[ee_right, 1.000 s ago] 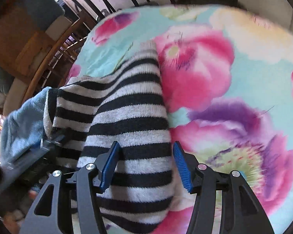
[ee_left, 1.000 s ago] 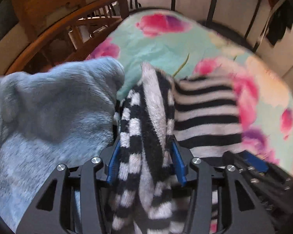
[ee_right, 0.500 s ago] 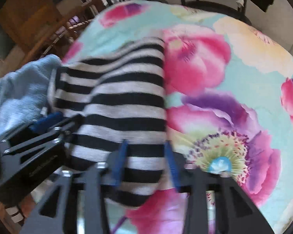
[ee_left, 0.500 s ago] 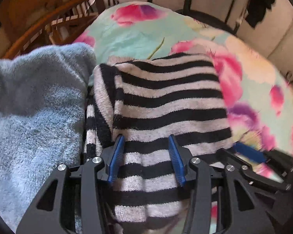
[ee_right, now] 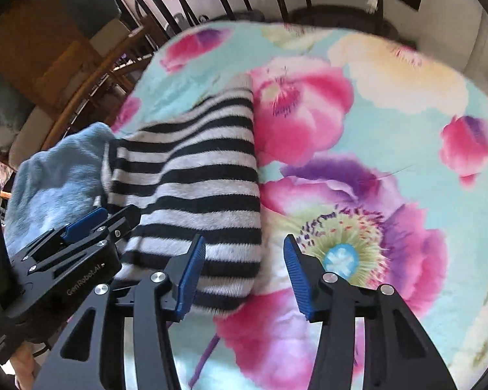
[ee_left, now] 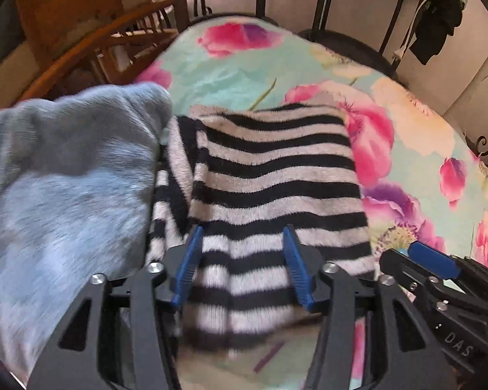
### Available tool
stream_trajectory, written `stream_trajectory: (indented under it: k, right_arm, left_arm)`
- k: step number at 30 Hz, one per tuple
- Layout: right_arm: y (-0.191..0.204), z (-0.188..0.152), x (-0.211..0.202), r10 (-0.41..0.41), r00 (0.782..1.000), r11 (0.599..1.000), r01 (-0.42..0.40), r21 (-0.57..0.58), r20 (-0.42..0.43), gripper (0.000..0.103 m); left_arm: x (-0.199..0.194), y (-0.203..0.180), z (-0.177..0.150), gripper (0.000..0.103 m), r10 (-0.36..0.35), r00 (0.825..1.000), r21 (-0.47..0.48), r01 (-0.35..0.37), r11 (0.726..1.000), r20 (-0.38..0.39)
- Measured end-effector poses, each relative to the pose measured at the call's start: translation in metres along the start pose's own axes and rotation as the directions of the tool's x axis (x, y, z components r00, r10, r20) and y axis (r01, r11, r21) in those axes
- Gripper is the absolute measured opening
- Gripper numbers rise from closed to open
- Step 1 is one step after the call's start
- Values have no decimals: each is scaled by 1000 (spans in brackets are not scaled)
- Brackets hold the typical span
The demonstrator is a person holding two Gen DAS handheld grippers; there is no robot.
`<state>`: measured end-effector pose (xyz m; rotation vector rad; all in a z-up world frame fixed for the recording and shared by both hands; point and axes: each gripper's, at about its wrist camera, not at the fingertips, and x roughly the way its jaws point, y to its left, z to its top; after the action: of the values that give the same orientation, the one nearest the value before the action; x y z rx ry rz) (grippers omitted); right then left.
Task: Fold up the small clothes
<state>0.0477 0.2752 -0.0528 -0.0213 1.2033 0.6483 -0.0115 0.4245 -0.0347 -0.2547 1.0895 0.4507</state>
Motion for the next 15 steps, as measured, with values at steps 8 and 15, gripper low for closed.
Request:
stream_trajectory:
  k: [8, 15]
  right_arm:
    - [11, -14, -70, 10, 997, 1000, -11, 9, 80, 55]
    - [9, -41, -140, 12, 984, 1000, -10, -12, 177, 84]
  left_arm:
    - [-98, -5, -20, 74, 48, 988, -36, -44, 998, 150]
    - [-150, -5, -58, 93, 108, 965, -73, -93, 993, 240]
